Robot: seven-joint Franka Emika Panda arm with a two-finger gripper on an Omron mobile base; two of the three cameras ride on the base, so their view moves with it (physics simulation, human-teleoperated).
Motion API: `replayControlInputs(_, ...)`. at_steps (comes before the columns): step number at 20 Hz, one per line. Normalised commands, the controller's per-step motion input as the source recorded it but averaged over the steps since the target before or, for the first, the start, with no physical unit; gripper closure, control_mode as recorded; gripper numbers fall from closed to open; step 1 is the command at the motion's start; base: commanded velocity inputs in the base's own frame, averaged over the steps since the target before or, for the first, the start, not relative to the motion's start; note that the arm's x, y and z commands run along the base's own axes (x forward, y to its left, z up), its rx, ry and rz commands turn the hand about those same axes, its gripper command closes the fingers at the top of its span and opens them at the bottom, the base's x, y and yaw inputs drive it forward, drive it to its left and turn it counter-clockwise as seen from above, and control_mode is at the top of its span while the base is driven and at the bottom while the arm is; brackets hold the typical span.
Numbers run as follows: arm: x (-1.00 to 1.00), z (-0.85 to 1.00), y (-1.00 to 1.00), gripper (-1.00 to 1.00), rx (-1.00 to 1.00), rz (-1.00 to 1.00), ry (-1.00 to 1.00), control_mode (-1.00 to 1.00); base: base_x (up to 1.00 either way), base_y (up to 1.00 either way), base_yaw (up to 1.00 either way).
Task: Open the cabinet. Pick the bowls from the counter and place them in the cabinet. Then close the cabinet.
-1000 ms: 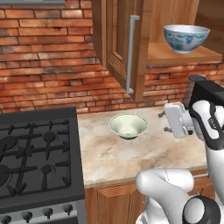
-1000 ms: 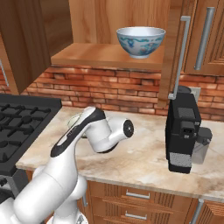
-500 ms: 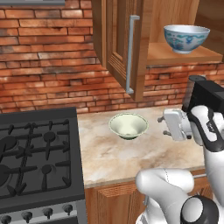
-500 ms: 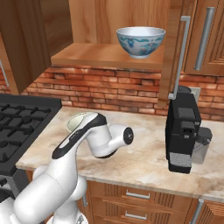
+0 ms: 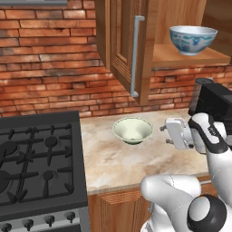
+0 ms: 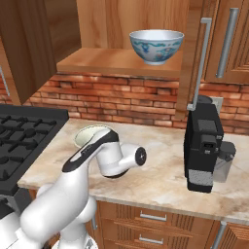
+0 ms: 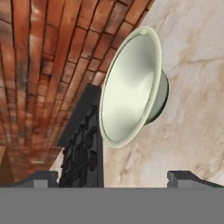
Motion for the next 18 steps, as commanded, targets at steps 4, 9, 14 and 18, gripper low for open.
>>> replayControlInputs(4, 0.34, -0.23, 0.0, -1.0, 0.0, 0.0, 0.0, -1.0, 0.0, 0.0, 0.0)
replayControlInputs(9, 0.42, -0.28, 0.0, -1.0, 0.0, 0.0, 0.0, -1.0, 0.0, 0.0, 0.0)
replayControlInputs(14, 0.37, -0.33, 0.01, -1.0, 0.0, 0.0, 0.0, -1.0, 0.0, 0.0, 0.0)
replayControlInputs(18, 0.46, -0.3, 0.02, -1.0, 0.0, 0.0, 0.01, -1.0, 0.0, 0.0, 0.0)
